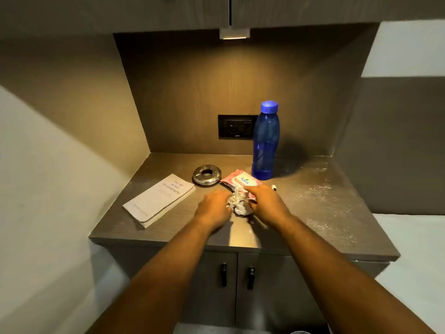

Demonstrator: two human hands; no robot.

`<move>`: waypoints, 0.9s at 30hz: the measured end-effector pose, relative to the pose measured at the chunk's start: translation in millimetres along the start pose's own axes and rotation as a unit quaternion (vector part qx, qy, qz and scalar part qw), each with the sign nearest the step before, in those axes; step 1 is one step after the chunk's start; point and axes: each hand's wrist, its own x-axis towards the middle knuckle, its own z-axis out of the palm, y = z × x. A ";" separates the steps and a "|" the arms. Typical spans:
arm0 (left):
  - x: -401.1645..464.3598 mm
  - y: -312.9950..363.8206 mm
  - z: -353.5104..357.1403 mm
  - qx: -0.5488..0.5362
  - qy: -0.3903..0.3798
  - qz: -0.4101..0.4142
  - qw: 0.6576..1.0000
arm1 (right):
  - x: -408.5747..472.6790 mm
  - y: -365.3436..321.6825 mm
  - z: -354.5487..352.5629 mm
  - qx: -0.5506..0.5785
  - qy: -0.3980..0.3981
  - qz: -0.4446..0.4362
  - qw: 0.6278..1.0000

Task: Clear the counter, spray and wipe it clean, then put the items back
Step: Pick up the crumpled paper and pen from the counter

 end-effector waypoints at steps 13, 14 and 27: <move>34.6 -25.8 7.2 -0.013 0.030 -0.087 0.996 | 35.5 16.3 -8.2 0.288 0.125 0.180 0.932; 37.2 -25.4 6.6 -0.043 0.043 -0.099 0.993 | 36.4 18.4 -10.5 0.305 0.135 0.199 0.922; 56.6 -4.5 35.2 0.047 0.008 0.067 0.997 | 16.9 29.1 -28.9 0.293 0.258 0.241 0.889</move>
